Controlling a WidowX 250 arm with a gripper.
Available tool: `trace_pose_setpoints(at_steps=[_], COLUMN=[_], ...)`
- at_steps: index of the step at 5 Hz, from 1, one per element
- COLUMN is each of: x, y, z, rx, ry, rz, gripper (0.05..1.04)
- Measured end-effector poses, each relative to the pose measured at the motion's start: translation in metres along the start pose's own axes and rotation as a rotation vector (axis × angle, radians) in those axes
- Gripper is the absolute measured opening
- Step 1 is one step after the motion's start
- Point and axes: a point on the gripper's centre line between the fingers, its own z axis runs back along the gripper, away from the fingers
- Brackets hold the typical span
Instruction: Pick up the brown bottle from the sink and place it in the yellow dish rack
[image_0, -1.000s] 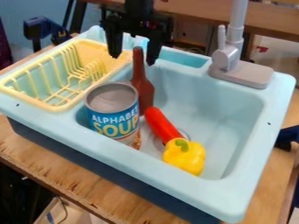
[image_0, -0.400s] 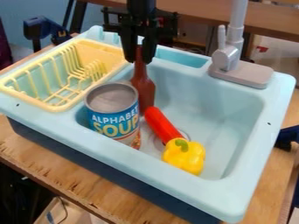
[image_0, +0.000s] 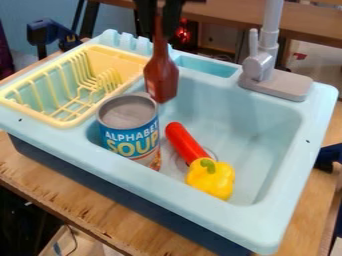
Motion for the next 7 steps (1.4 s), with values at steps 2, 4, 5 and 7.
trace_pose_setpoints(at_steps=[2,4,5,7], x=[0.011,0.022,0.027,0.039], y=[0.044,0.093,0.105,0.109], z=[0.029,0.043,0.040,0.018], rx=[0.005,0.038,0.053,0.077], ry=[-0.044,-0.082,-0.080,-0.055], rz=[0.096,0.230,0.262,0.264], gripper=[0.320,0.320,0.320,0.320])
